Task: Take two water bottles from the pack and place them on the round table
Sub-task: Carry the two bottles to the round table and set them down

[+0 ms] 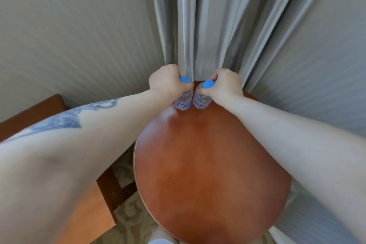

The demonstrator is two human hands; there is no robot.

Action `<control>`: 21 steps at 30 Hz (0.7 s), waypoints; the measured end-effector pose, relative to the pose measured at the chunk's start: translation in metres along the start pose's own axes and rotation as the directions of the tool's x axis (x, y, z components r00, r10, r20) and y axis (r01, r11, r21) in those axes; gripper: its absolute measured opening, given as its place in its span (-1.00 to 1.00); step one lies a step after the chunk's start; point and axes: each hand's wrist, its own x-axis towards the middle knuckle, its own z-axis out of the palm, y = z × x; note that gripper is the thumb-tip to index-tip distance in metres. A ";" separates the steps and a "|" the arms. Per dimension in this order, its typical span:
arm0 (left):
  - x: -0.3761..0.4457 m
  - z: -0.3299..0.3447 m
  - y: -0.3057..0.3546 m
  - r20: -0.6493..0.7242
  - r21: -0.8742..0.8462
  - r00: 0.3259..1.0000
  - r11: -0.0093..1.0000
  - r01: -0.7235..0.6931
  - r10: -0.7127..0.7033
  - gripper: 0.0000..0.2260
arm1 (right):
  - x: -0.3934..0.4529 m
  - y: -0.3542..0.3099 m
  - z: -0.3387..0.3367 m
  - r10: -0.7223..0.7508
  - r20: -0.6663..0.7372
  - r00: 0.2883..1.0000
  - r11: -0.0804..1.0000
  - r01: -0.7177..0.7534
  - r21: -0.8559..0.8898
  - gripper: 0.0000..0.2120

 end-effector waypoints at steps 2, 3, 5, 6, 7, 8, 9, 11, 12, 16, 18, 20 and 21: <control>0.002 0.005 -0.001 -0.008 -0.018 1.000 1.000 0.007 -0.008 -0.68 | 0.003 0.005 0.005 0.020 -0.004 1.000 1.000 -0.020 0.020 -0.63; 0.002 0.006 -0.001 -0.014 -0.023 1.000 1.000 0.007 -0.008 -0.69 | 0.004 0.006 0.006 0.027 -0.005 1.000 0.999 -0.027 0.028 -0.62; 0.003 0.007 -0.001 -0.031 -0.029 0.999 1.000 0.009 -0.010 -0.69 | 0.008 0.008 0.005 0.028 0.004 1.000 0.999 -0.028 0.026 -0.59; 0.003 0.007 -0.002 -0.034 -0.026 0.999 1.000 0.013 -0.014 -0.68 | 0.009 0.009 0.005 0.023 0.016 1.000 1.000 -0.023 0.017 -0.57; 0.003 0.007 -0.003 -0.031 -0.018 0.999 1.000 0.020 -0.020 -0.65 | 0.009 0.010 0.004 0.013 0.031 0.999 1.000 -0.013 0.003 -0.54; 0.002 0.006 -0.003 -0.021 -0.004 0.999 1.000 0.028 -0.028 -0.59 | 0.008 0.011 0.003 0.004 0.048 0.999 1.000 -0.004 -0.014 -0.50; 0.000 0.007 -0.004 -0.009 0.011 0.999 0.999 0.036 -0.036 -0.51 | 0.007 0.012 0.003 0.002 0.059 0.998 1.000 0.000 -0.031 -0.47; -0.002 0.009 -0.005 0.003 0.008 0.999 0.999 0.045 -0.045 -0.41 | 0.006 0.013 0.005 0.011 0.052 0.999 0.998 -0.008 -0.055 -0.45; -0.004 0.012 -0.006 0.009 -0.020 0.999 0.999 0.048 -0.048 -0.39 | 0.005 0.013 0.006 0.018 0.041 0.999 0.998 -0.015 -0.063 -0.45; -0.005 0.019 -0.007 0.021 -0.181 0.997 0.980 0.081 -0.078 -0.45 | 0.007 0.010 0.010 0.031 0.012 0.999 0.995 -0.030 -0.091 -0.46; -0.004 0.018 -0.007 0.015 -0.236 0.995 0.967 0.099 -0.098 -0.47 | 0.007 0.009 0.010 0.035 0.006 0.999 0.995 -0.035 -0.094 -0.46; -0.006 0.018 -0.008 0.000 -0.251 0.994 0.962 0.104 -0.108 -0.50 | 0.007 0.007 0.009 0.047 0.010 0.999 0.994 -0.046 -0.097 -0.46; -0.007 0.018 -0.008 -0.009 -0.254 0.994 0.962 0.105 -0.110 -0.50 | 0.007 0.007 0.008 0.051 0.013 0.999 0.994 -0.049 -0.102 -0.46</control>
